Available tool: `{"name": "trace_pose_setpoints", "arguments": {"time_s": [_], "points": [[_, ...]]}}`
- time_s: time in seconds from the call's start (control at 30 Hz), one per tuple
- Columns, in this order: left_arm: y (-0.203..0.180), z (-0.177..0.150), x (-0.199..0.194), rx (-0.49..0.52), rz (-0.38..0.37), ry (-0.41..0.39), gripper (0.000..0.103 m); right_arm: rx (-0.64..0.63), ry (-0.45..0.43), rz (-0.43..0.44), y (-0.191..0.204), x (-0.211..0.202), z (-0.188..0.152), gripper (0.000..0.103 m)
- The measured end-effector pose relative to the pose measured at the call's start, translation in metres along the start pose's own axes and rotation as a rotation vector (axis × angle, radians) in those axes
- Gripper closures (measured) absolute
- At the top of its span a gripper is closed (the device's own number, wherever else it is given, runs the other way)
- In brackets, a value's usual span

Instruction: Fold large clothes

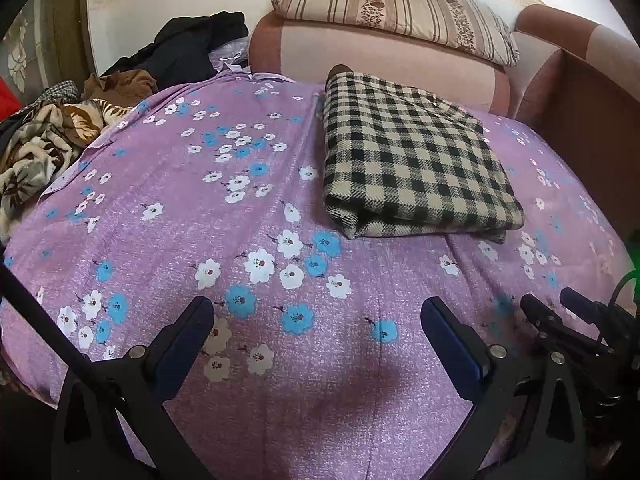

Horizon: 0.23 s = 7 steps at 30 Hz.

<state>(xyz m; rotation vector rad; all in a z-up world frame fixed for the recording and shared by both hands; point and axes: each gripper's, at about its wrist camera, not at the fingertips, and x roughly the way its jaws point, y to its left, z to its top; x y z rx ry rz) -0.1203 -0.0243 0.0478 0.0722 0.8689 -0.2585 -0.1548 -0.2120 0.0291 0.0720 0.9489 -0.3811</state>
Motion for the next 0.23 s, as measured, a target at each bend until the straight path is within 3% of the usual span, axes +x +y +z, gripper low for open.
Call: {"name": "trace_pose_setpoints", "arguments": {"time_s": [0.23], "points": [[0.002, 0.0, 0.0025, -0.014, -0.005, 0.016, 0.0, 0.0, 0.0, 0.0, -0.0002, 0.0003, 0.0002, 0.04]]}}
